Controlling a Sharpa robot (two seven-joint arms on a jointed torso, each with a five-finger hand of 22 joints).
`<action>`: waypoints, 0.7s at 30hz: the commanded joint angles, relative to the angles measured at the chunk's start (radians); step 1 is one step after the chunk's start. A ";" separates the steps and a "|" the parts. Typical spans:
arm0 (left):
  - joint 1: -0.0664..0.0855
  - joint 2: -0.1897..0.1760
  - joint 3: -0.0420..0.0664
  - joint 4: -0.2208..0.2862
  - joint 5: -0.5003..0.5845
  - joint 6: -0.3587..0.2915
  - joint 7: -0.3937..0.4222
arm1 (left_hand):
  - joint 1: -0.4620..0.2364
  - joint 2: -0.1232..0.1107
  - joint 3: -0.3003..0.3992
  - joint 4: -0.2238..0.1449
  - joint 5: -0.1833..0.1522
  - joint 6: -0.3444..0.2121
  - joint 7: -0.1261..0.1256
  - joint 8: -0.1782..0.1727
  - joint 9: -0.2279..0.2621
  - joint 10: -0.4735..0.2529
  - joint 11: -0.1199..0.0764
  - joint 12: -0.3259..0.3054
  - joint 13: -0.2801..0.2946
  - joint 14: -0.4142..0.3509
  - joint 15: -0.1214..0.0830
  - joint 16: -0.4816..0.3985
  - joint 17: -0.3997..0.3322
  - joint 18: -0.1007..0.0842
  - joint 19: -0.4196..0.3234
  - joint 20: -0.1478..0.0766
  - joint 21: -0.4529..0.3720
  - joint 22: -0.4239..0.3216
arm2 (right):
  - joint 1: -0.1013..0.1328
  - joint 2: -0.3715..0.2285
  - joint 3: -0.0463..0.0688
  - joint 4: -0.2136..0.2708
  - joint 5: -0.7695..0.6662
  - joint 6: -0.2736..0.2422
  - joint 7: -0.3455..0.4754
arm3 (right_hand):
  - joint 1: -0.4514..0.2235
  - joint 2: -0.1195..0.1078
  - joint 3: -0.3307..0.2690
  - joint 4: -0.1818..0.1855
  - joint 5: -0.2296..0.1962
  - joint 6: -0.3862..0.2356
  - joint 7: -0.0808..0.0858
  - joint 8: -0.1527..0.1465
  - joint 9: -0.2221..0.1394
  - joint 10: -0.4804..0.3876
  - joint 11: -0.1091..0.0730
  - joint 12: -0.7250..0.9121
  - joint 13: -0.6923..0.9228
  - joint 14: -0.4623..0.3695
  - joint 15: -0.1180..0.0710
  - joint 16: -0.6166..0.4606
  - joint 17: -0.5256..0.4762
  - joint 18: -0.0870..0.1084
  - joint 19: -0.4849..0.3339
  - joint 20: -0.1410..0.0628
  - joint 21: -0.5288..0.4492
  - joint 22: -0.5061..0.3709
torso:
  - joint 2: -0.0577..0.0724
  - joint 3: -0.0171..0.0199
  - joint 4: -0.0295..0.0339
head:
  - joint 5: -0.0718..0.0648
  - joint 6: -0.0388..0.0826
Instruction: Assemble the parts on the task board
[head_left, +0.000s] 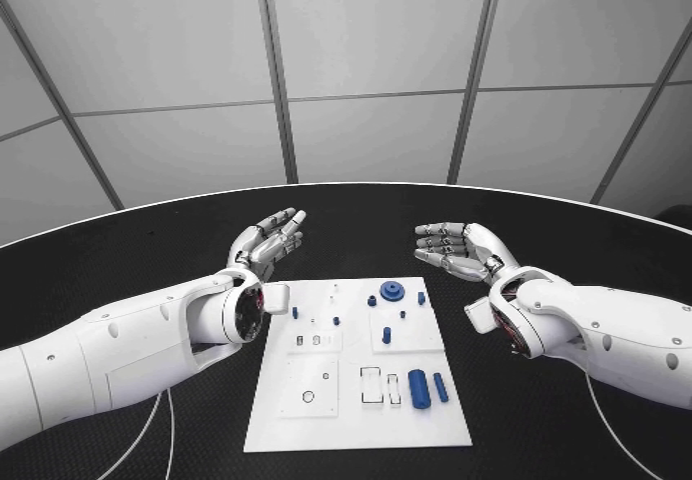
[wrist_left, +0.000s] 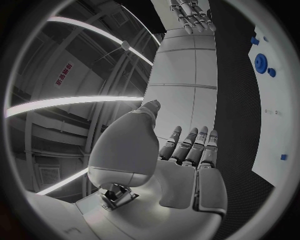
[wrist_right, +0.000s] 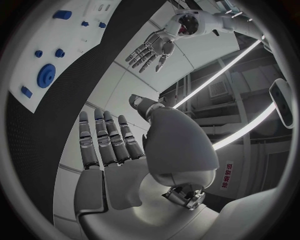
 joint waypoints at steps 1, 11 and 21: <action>0.002 -0.012 0.000 0.010 0.000 0.003 0.006 | 0.021 0.000 0.001 0.000 0.000 0.066 0.140 0.025 0.017 0.126 -0.006 0.015 0.006 0.106 -0.013 0.040 0.021 -0.005 0.115 -0.001 0.048 0.020 | 0.002 0.000 0.002 -0.005 -0.092 0.002 -0.015 | 0.034 -0.035 0.057 -0.014 -0.008 0.193 0.042 0.049 0.028 0.216 -0.030 -0.001 0.005 0.204 -0.032 0.041 0.023 0.038 0.196 -0.019 0.020 0.006 | 0.010 0.0002 0.0037 | -0.004 0.000; 0.012 -0.066 0.000 0.077 -0.011 0.028 -0.005 | 0.071 -0.022 0.028 -0.017 -0.001 0.331 0.130 0.116 0.073 0.441 -0.049 0.054 0.018 0.394 -0.067 0.142 0.073 0.059 0.396 -0.006 0.161 0.050 | 0.020 0.004 0.014 -0.016 -0.417 0.058 -0.115 | 0.038 -0.065 0.088 -0.011 -0.009 0.258 0.016 0.073 0.050 0.333 -0.066 -0.009 0.013 0.340 -0.082 0.084 0.075 0.038 0.344 -0.072 0.053 0.016 | 0.041 -0.0008 0.0182 | -0.014 0.004; 0.038 -0.133 0.000 0.177 -0.037 0.061 -0.032 | 0.146 -0.074 0.078 -0.078 -0.007 0.392 0.116 0.118 0.073 0.495 -0.064 0.034 0.017 0.456 -0.085 0.145 0.079 0.096 0.464 -0.006 0.179 0.043 | 0.066 0.039 0.017 -0.028 -0.806 0.142 -0.280 | 0.051 -0.073 0.016 -0.016 -0.023 0.289 -0.017 0.082 0.076 0.386 -0.103 -0.014 0.033 0.498 -0.146 0.189 0.206 0.034 0.557 -0.155 0.176 0.075 | 0.092 -0.0064 0.0355 | -0.039 0.022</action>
